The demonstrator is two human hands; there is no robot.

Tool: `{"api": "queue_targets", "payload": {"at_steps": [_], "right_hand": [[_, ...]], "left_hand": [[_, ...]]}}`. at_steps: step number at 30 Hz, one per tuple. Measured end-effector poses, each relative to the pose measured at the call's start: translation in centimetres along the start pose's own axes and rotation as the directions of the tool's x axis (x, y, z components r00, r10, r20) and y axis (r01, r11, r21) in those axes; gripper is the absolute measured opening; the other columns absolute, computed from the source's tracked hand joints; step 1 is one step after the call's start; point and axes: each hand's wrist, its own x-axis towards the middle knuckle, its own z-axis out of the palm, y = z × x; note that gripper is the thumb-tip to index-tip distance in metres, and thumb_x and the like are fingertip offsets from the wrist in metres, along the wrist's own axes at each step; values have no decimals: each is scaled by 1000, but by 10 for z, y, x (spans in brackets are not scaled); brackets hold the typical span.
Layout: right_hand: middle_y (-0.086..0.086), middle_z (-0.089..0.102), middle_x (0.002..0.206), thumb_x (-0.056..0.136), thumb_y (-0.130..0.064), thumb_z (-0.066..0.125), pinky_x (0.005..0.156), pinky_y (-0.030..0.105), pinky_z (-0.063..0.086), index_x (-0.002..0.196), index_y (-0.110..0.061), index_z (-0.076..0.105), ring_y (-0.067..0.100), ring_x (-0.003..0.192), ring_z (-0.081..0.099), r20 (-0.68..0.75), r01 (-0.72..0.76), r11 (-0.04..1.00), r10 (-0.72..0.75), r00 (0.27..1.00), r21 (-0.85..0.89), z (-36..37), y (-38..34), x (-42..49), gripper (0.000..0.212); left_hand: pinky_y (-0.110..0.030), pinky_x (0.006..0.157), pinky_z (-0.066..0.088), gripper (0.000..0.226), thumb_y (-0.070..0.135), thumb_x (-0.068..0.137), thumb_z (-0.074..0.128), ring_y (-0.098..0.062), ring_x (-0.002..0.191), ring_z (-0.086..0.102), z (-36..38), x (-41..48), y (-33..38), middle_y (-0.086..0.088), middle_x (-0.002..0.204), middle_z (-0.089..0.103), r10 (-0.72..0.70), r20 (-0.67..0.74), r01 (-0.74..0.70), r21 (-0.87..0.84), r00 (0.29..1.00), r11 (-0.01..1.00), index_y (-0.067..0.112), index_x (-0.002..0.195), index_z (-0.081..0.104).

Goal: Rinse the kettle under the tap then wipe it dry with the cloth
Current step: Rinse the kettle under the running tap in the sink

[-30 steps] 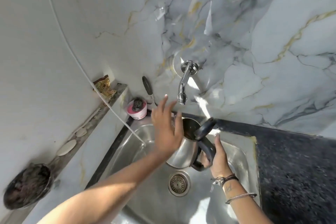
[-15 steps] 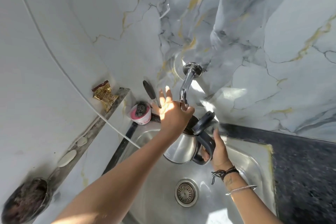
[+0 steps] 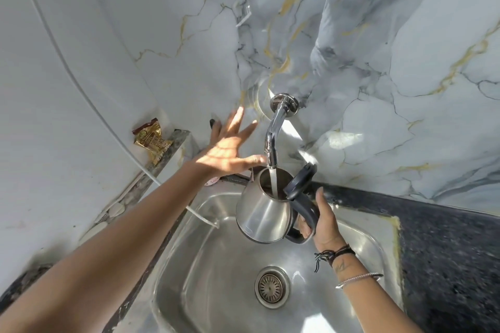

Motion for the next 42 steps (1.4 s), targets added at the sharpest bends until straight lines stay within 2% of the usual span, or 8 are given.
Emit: {"api": "queue_targets", "payload": {"at_steps": [2, 4, 8, 13, 20, 25, 32, 42], "right_hand": [[16, 75, 117, 76, -78, 58, 106, 55, 46, 113, -23, 77, 34, 114, 69, -2, 11, 1000, -11, 1000, -2, 0, -3, -3, 68], [13, 78, 111, 79, -76, 56, 101, 51, 50, 107, -26, 79, 30, 107, 73, -7, 23, 1000, -23, 1000, -10, 0, -4, -5, 62], [22, 75, 103, 84, -70, 51, 92, 48, 49, 102, -27, 81, 41, 95, 69, -21, 19, 1000, -19, 1000, -6, -1, -7, -8, 55], [17, 75, 117, 74, -78, 61, 105, 53, 47, 111, -22, 78, 35, 114, 69, -40, 15, 1000, -16, 999, -15, -4, -10, -10, 69], [26, 68, 126, 80, -70, 53, 109, 56, 45, 129, -2, 64, 42, 121, 63, -56, -17, 1000, 17, 998, -9, -11, -15, -10, 84], [27, 65, 131, 87, -63, 47, 113, 60, 39, 133, 0, 60, 42, 124, 61, -60, -21, 1000, 22, 998, 13, -13, -16, -10, 79], [27, 68, 125, 70, -77, 64, 111, 58, 42, 125, -4, 67, 43, 121, 63, -34, -1, 1000, 1, 999, -7, -13, -17, -9, 91], [37, 62, 127, 67, -81, 66, 112, 62, 39, 118, -2, 72, 50, 122, 59, -36, -4, 1000, 4, 999, -18, -16, -15, -10, 94]], "left_hand": [[-46, 116, -20, 88, 74, 87, 35, -19, 150, -20, 1, -11, -2, -7, 164, -17, 118, -265, -46, 263, 957, 964, 25, 157, 10], [-51, 119, -12, 84, 68, 92, 34, -25, 152, -8, 4, -23, -2, -11, 165, -4, 201, -403, -58, 338, 893, 939, 18, 156, 16], [-54, 119, -8, 76, 65, 90, 45, -31, 152, 1, 8, -33, -4, -14, 165, 5, 176, -535, -17, 288, 826, 957, 20, 151, 34], [-58, 118, -2, 81, 61, 91, 51, -38, 150, 10, 8, -33, -15, -24, 161, 14, 216, -637, 34, 356, 739, 934, 12, 151, 32], [-59, 117, 2, 83, 63, 92, 45, -34, 151, 6, 7, -30, -27, -23, 161, 12, 219, -646, 90, 409, 731, 908, 9, 152, 28], [-58, 117, 1, 80, 63, 92, 45, -35, 151, 8, 12, -28, -25, -24, 160, 15, 221, -650, 86, 405, 727, 910, 12, 152, 29], [-56, 118, -3, 80, 61, 93, 46, -34, 151, 8, 16, -24, -27, -22, 161, 13, 235, -642, 86, 427, 730, 900, 12, 153, 28], [-58, 118, 2, 78, 59, 96, 42, -34, 151, 9, 26, -24, -32, -19, 163, 10, 227, -637, 92, 427, 736, 900, 12, 155, 23]]}}
